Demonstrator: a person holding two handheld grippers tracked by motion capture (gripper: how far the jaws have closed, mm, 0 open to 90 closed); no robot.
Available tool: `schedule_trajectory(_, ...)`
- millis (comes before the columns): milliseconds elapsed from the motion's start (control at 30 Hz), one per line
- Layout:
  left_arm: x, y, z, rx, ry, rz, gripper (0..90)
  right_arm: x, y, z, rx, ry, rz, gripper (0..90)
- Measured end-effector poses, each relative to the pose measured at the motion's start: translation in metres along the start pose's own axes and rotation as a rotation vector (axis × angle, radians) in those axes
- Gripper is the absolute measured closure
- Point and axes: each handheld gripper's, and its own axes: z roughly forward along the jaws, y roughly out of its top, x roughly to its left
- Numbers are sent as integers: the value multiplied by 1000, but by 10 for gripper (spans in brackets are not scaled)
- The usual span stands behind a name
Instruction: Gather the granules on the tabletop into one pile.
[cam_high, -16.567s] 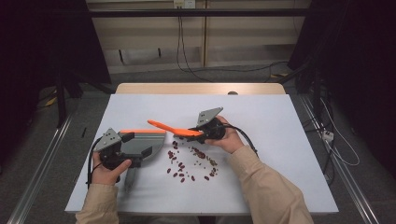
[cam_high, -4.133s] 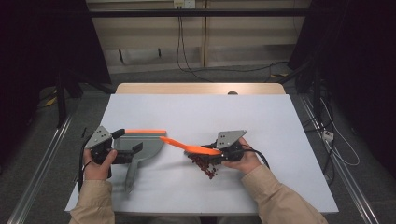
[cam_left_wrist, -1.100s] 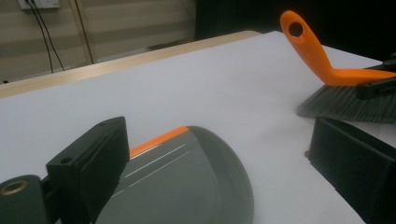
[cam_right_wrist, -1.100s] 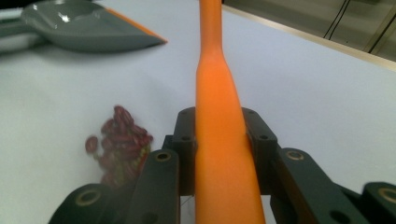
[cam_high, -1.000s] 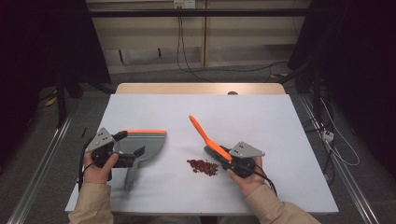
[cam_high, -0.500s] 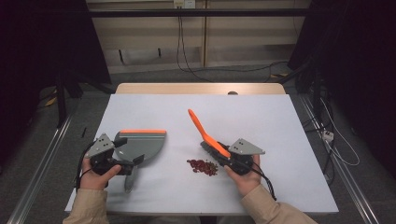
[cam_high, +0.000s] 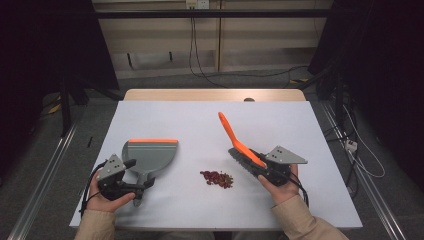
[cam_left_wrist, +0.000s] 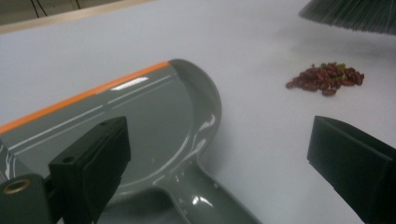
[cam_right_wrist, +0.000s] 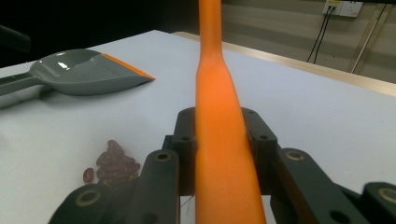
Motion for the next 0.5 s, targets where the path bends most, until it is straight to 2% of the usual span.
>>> schedule_trajectory(100,-1,-5,-1,17,23,-8,70,-3,0,-4,3,-3,-2,710)
schedule_trajectory(200,-2,-9,-1,40,55,4,70,-5,-1,-6,2,-7,0,711)
schedule_trajectory(400,-1,-15,-2,55,76,31,76,-7,-1,-7,-3,-11,-1,710)
schedule_trajectory(500,2,-19,-2,66,91,25,77,-7,0,-7,-8,-9,0,710)
